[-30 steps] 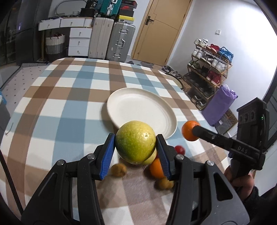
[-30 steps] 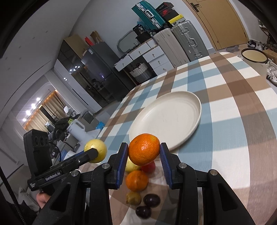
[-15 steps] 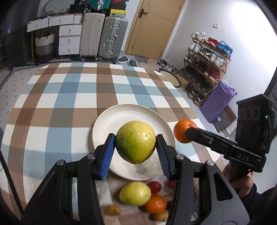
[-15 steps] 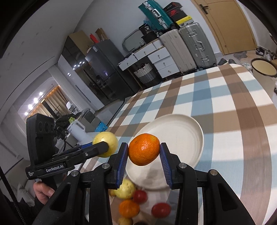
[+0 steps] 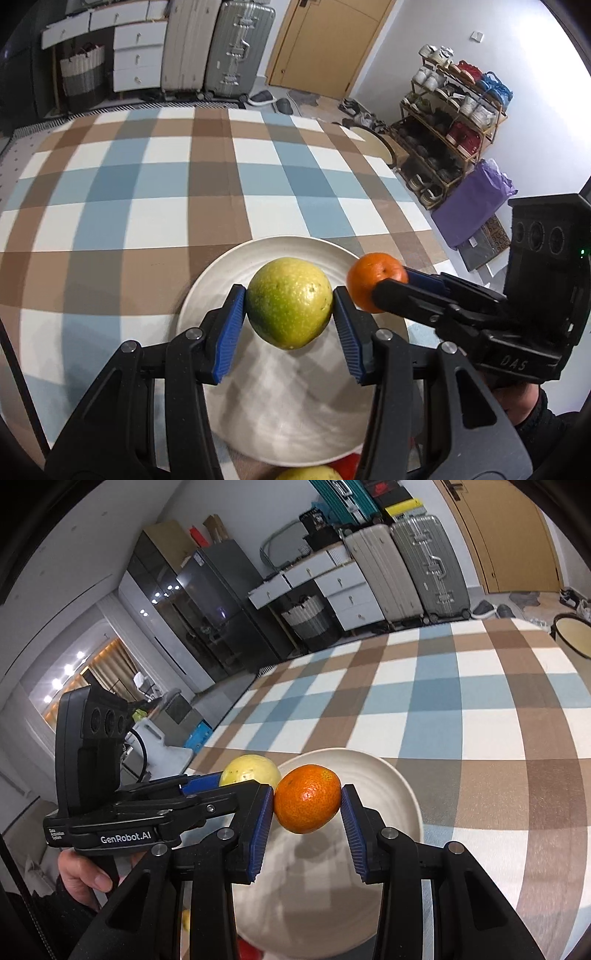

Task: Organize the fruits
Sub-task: 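Carry both fruits onto the plate and open both grippers, then withdraw both grippers from the plate back toward the fruit cluster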

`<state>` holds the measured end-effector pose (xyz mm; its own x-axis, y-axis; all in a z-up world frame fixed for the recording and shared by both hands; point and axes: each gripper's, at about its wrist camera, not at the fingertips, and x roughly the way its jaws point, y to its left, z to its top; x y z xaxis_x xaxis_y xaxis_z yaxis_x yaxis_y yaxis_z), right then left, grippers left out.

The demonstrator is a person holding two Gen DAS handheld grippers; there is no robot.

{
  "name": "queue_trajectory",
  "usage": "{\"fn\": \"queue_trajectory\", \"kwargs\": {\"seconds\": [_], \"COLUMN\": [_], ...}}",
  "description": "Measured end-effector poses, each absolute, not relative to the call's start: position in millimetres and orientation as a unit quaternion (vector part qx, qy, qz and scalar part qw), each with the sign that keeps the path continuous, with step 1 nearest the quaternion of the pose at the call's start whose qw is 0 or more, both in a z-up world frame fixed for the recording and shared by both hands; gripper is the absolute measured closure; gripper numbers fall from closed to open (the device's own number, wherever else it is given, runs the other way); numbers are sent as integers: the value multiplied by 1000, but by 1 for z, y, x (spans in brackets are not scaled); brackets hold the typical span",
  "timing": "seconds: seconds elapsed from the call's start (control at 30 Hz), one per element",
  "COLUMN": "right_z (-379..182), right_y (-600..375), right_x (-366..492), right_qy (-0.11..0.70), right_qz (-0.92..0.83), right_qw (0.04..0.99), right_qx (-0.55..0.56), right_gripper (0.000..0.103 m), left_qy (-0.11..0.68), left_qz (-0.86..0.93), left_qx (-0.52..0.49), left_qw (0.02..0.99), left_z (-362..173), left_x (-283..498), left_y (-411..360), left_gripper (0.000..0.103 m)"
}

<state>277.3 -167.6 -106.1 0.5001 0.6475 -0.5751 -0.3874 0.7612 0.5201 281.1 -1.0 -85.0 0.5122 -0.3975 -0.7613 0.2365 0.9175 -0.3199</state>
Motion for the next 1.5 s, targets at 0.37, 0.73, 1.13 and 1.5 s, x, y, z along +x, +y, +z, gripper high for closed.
{"fn": "queue_trajectory", "kwargs": {"seconds": [0.37, 0.73, 1.13, 1.5], "right_z": [-136, -139, -104, -55], "right_y": [-171, -169, -187, -199], "right_x": [300, 309, 278, 223], "right_qy": [428, 432, 388, 345], "right_qz": [296, 287, 263, 253], "right_qw": [834, 828, 859, 885], "right_qx": [183, 211, 207, 182], "right_gripper": [65, 54, 44, 44], "left_qy": [488, 482, 449, 392], "left_qz": [-183, -181, -189, -162], "left_qx": [-97, -150, -136, -84], "left_qw": [848, 844, 863, 902], "left_z": [-118, -124, -82, -25], "left_x": [316, 325, 288, 216], "left_y": [-14, -2, 1, 6], "left_gripper": [58, 57, 52, 52]}}
